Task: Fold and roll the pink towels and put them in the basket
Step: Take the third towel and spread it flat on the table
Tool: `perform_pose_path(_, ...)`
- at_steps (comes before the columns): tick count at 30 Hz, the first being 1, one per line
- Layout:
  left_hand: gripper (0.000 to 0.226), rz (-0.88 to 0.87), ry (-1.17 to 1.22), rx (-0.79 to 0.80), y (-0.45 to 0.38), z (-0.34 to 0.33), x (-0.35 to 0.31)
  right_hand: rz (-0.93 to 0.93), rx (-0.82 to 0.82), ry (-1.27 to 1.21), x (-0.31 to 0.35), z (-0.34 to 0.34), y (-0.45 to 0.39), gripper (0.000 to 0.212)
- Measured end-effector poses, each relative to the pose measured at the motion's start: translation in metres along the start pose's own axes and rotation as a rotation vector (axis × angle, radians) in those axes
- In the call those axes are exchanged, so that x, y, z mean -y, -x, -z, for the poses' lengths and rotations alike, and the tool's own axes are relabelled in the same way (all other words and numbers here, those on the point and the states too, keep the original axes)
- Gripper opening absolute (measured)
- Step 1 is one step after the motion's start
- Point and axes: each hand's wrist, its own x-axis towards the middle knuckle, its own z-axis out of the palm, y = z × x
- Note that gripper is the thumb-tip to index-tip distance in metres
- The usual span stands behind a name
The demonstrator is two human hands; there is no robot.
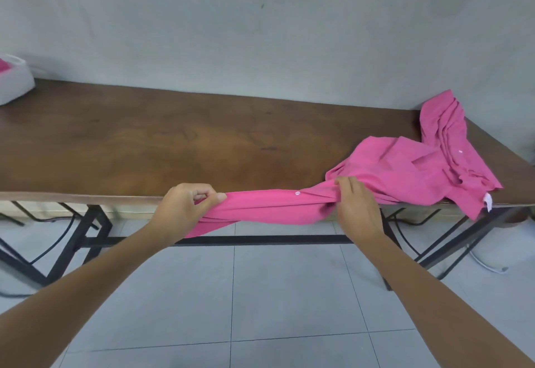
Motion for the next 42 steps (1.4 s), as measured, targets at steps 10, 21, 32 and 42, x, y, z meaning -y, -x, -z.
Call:
perform_pose_path(10,0.033,0.001,0.047,-0.041,0.026,0.049,-0.002,-0.170,0.063,0.010,0.022,0.016,-0.017,0.050)
perform_pose_path(21,0.034,0.102,-0.004,-0.070,0.090,0.177,0.087,-0.343,0.022,-0.148,0.162,0.012,0.012,0.019)
perform_pose_path(32,0.037,0.267,-0.256,-0.129,0.155,0.309,0.216,-0.555,0.347,-0.685,0.368,0.003,0.057,0.023)
perform_pose_path(42,0.036,0.393,-0.327,-0.169,0.205,0.384,0.265,-0.744,0.636,-1.095,0.457,-0.019,0.077,0.026)
